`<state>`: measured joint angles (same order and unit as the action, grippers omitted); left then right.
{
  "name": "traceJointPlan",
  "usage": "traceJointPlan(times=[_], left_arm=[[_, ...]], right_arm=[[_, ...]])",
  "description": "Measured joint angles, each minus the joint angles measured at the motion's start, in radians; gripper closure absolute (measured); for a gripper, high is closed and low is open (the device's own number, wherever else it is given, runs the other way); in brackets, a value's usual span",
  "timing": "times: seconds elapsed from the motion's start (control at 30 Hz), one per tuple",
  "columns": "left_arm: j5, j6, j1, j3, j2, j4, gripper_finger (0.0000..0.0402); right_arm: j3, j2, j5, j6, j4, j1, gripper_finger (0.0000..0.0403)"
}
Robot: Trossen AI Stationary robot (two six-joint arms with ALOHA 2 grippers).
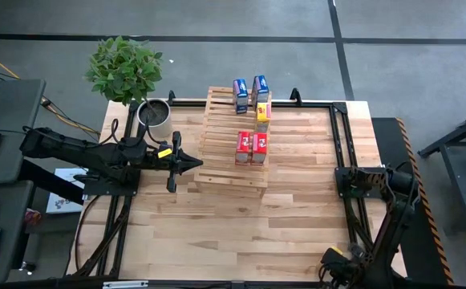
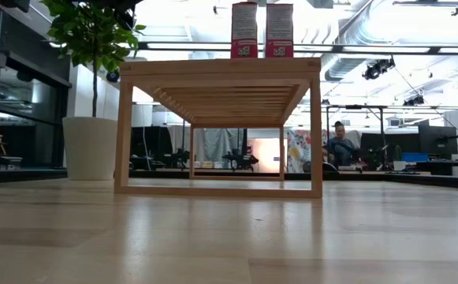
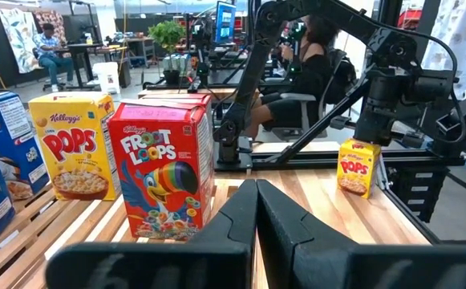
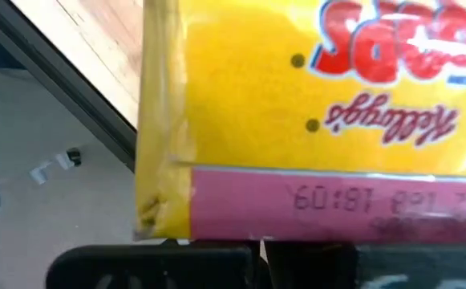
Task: Stack cereal on shelf
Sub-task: Put the yellow cereal box on the shelf aligned with the other yellow cereal box
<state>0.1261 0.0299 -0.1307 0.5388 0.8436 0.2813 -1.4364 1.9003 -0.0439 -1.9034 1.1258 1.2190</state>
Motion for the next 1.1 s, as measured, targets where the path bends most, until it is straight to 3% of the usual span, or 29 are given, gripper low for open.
traceJointPlan(times=[0.3, 0.43, 0.53, 0.77, 0.97, 1.1], left_arm=[[0.0, 0.0, -0.001, 0.0, 0.0, 0.0, 0.0402], [0.0, 0.0, 0.0, 0.0, 0.0, 0.0, 0.0401], [0.0, 0.0, 0.0, 0.0, 0.0, 0.0, 0.0401], [0.0, 0.0, -0.001, 0.0, 0.0, 0.0, 0.0401], [0.0, 0.0, 0.0, 0.0, 0.0, 0.0, 0.0401], [0.0, 0.0, 0.0, 0.0, 0.0, -0.001, 0.0401]], right_arm=[[0.0, 0.0, 0.122, -0.001, -0.013, 0.019, 0.0402], [-0.007, 0.0, 0.092, -0.002, -0.021, 0.03, 0.0403], [-0.051, -0.003, 0.063, -0.003, -0.015, 0.034, 0.0403], [-0.224, -0.004, 0.146, -0.008, 0.136, 0.032, 0.0403], [-0.401, -0.004, -0.044, -0.041, 0.426, 0.024, 0.0403], [-0.415, -0.005, -0.061, 0.018, 0.446, -0.014, 0.0403]])
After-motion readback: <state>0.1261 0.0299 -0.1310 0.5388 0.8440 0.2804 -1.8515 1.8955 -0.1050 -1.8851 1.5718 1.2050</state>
